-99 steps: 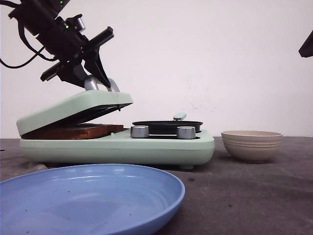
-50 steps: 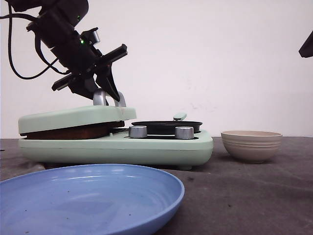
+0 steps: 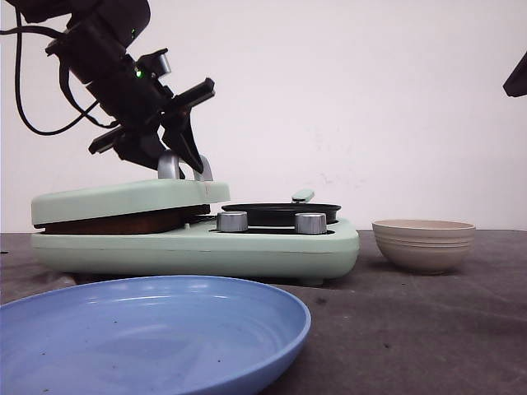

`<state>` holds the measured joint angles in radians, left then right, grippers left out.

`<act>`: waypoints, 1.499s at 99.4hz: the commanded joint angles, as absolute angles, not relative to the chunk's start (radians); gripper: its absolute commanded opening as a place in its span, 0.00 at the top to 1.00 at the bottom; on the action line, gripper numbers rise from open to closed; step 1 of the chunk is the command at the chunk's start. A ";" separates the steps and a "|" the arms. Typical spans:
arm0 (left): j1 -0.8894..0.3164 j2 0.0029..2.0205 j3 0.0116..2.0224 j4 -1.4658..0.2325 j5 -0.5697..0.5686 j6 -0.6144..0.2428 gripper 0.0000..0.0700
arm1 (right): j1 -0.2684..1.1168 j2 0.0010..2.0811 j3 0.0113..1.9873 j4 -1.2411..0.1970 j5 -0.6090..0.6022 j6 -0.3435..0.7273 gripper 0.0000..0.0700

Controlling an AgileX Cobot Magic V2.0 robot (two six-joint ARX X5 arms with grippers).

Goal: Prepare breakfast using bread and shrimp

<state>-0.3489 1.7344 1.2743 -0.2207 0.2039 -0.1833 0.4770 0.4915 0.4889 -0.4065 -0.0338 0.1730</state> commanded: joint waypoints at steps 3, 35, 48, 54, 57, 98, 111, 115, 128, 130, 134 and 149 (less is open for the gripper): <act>-0.344 1.771 1.269 -0.261 0.194 -0.142 0.58 | 0.482 0.495 0.490 -0.398 -0.037 0.183 1.00; -0.340 1.721 1.269 -0.264 0.211 -0.142 0.38 | 0.482 0.494 0.489 -0.398 -0.037 0.183 1.00; -0.340 1.658 1.269 -0.260 0.211 -0.137 0.38 | 0.482 0.494 0.490 -0.396 -0.036 0.179 1.00; -0.340 1.621 1.269 -0.263 0.211 -0.127 0.38 | 0.482 0.494 0.490 -0.392 -0.035 0.178 1.00; -0.340 1.601 1.269 -0.267 0.211 -0.121 0.38 | 0.482 0.494 0.490 -0.389 -0.036 0.179 1.00; -0.340 1.312 1.268 -0.344 0.260 -0.116 0.39 | 0.482 0.493 0.509 -0.363 -0.032 0.197 0.99; -0.340 1.234 1.260 -0.369 0.260 -0.117 0.50 | 0.479 0.495 0.525 -0.368 -0.003 0.207 0.99; -0.340 1.213 1.254 -0.376 0.260 -0.113 0.50 | 0.478 0.495 0.529 -0.370 0.006 0.212 0.99; -0.340 1.126 1.206 -0.374 0.263 -0.105 0.50 | 0.453 0.509 0.554 -0.394 0.018 0.225 0.99; -0.340 1.111 1.194 -0.371 0.263 -0.105 0.50 | 0.447 0.513 0.559 -0.400 0.020 0.224 0.99; -0.340 1.076 1.161 -0.360 0.263 -0.105 0.50 | 0.431 0.525 0.572 -0.409 0.020 0.224 0.99; -0.340 0.942 1.009 -0.300 0.263 -0.110 0.50 | 0.371 0.590 0.623 -0.413 -0.003 0.209 0.99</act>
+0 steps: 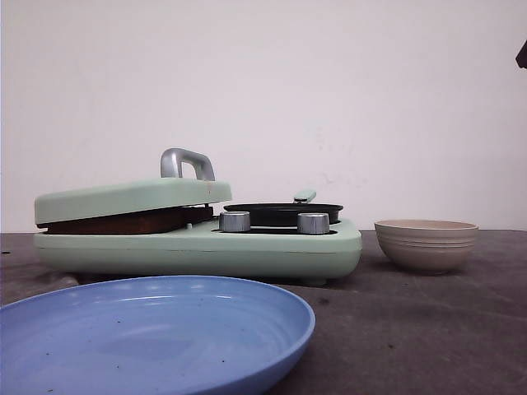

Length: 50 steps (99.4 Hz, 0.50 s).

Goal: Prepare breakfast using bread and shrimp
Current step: 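Move the right gripper toward the cream bowl of shrimp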

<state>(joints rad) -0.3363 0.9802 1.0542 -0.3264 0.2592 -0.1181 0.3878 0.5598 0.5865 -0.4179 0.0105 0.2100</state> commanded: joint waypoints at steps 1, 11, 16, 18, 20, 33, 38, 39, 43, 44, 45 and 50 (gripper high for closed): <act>-0.340 0.926 0.991 -0.293 0.263 -0.110 0.50 | 0.367 0.596 0.627 -0.412 -0.006 0.208 0.99; -0.340 0.826 0.876 -0.246 0.262 -0.123 0.50 | 0.319 0.669 0.679 -0.419 -0.038 0.192 0.99; -0.340 0.773 0.822 -0.237 0.261 -0.124 0.50 | 0.292 0.711 0.711 -0.426 -0.057 0.184 0.98; -0.340 0.752 0.804 -0.236 0.258 -0.124 0.50 | 0.281 0.730 0.724 -0.429 -0.066 0.180 0.97; -0.340 0.733 0.786 -0.237 0.256 -0.124 0.50 | 0.271 0.748 0.738 -0.433 -0.074 0.176 0.96; -0.340 0.616 0.694 -0.239 0.252 -0.120 0.50 | 0.195 0.880 0.834 -0.458 -0.131 0.170 0.86; -0.340 0.579 0.665 -0.239 0.249 -0.121 0.50 | 0.164 0.935 0.873 -0.469 -0.167 0.170 0.84; -0.340 0.572 0.661 -0.239 0.247 -0.121 0.50 | 0.158 0.945 0.881 -0.472 -0.173 0.170 0.84; -0.340 0.546 0.640 -0.240 0.239 -0.121 0.50 | 0.134 0.991 0.912 -0.482 -0.199 0.171 0.80; -0.340 0.539 0.635 -0.241 0.237 -0.121 0.50 | 0.128 1.001 0.919 -0.484 -0.205 0.171 0.79; -0.340 0.530 0.628 -0.241 0.236 -0.121 0.50 | 0.122 1.012 0.926 -0.485 -0.212 0.171 0.78; -0.340 0.504 0.607 -0.241 0.233 -0.121 0.50 | 0.095 1.067 0.963 -0.496 -0.235 0.172 0.75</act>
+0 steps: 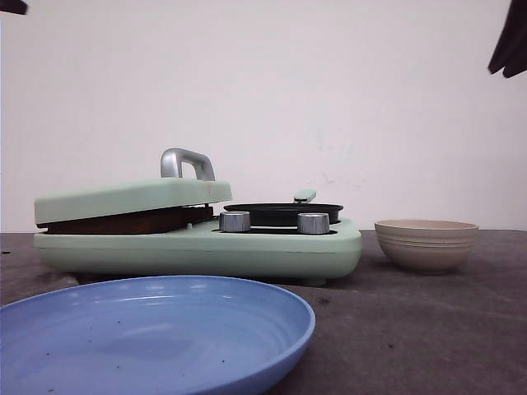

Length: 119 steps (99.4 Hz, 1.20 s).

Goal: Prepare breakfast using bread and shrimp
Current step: 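Move the right gripper toward the cream bowl of shrimp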

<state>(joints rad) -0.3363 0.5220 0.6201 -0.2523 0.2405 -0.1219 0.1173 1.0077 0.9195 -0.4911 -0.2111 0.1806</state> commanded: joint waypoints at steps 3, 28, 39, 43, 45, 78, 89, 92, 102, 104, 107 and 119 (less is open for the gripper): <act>-0.340 0.488 0.593 -0.242 0.231 -0.121 0.50 | 0.080 1.099 0.986 -0.503 -0.247 0.173 0.74; -0.340 0.425 0.523 -0.273 0.225 -0.124 0.50 | -0.001 1.372 1.164 -0.572 -0.309 0.184 0.70; -0.340 0.423 0.518 -0.269 0.225 -0.124 0.50 | -0.014 1.481 1.213 -0.577 -0.348 0.205 0.70; -0.340 0.423 0.518 -0.266 0.225 -0.122 0.50 | -0.016 1.518 1.226 -0.577 -0.353 0.206 0.70; -0.340 0.423 0.518 -0.265 0.225 -0.118 0.50 | -0.017 1.533 1.231 -0.576 -0.353 0.205 0.70; -0.340 0.423 0.518 -0.263 0.224 -0.094 0.50 | -0.017 1.763 1.294 -0.562 -0.346 0.202 0.70; -0.340 0.423 0.518 -0.263 0.224 -0.094 0.50 | -0.017 1.794 1.296 -0.552 -0.295 0.181 0.70; -0.340 0.423 0.518 -0.263 0.224 -0.094 0.50 | -0.017 1.798 1.296 -0.548 -0.283 0.173 0.70; -0.340 0.423 0.518 -0.263 0.224 -0.094 0.50 | -0.019 1.805 1.296 -0.537 -0.259 0.159 0.70; -0.340 0.423 0.518 -0.263 0.224 -0.094 0.50 | -0.019 1.805 1.296 -0.535 -0.260 0.157 0.70; -0.340 0.423 0.518 -0.263 0.224 -0.094 0.50 | -0.023 1.805 1.296 -0.531 -0.262 0.157 0.70; -0.340 0.423 0.518 -0.263 0.224 -0.094 0.50 | -0.024 1.805 1.296 -0.523 -0.263 0.156 0.70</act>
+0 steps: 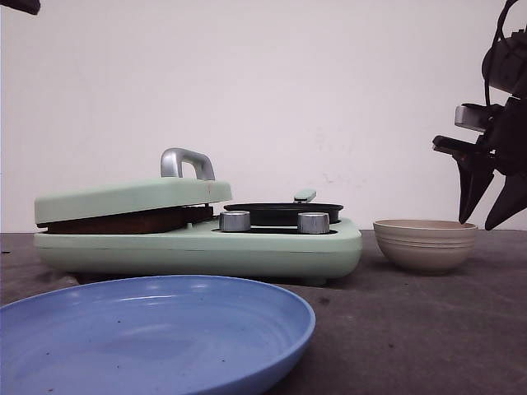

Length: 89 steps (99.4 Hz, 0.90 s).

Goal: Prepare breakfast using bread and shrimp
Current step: 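Move the right gripper toward the cream bowl of shrimp, then lower the right gripper and grasp the rim of the cream bowl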

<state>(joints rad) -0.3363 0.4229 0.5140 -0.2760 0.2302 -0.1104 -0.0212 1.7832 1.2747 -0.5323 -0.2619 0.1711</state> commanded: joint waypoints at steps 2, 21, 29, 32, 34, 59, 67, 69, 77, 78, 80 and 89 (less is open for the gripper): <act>-0.340 0.423 0.518 -0.263 0.224 -0.094 0.50 | -0.025 1.805 1.296 -0.525 -0.263 0.155 0.70; -0.340 0.424 0.518 -0.263 0.224 -0.094 0.50 | -0.030 1.819 1.296 -0.521 -0.281 0.152 0.70; -0.340 0.424 0.518 -0.263 0.224 -0.094 0.50 | -0.030 1.826 1.296 -0.522 -0.285 0.152 0.70; -0.340 0.424 0.518 -0.263 0.224 -0.094 0.50 | -0.030 1.832 1.297 -0.519 -0.286 0.152 0.70; -0.340 0.424 0.518 -0.263 0.224 -0.094 0.50 | -0.030 1.835 1.297 -0.519 -0.288 0.152 0.70; -0.340 0.424 0.518 -0.265 0.225 -0.094 0.50 | -0.021 1.880 1.296 -0.524 -0.287 0.153 0.70; -0.340 0.424 0.518 -0.266 0.225 -0.094 0.50 | -0.019 1.889 1.296 -0.521 -0.287 0.153 0.70; -0.340 0.424 0.518 -0.266 0.225 -0.094 0.50 | -0.017 1.890 1.296 -0.522 -0.286 0.152 0.70; -0.340 0.424 0.518 -0.265 0.225 -0.094 0.50 | -0.013 1.901 1.296 -0.517 -0.283 0.152 0.70; -0.340 0.424 0.518 -0.265 0.225 -0.094 0.50 | -0.012 1.902 1.296 -0.516 -0.283 0.152 0.70; -0.340 0.424 0.518 -0.265 0.225 -0.094 0.50 | -0.010 1.903 1.296 -0.517 -0.283 0.152 0.70; -0.340 0.424 0.518 -0.265 0.225 -0.094 0.50 | 0.001 1.921 1.296 -0.511 -0.283 0.149 0.70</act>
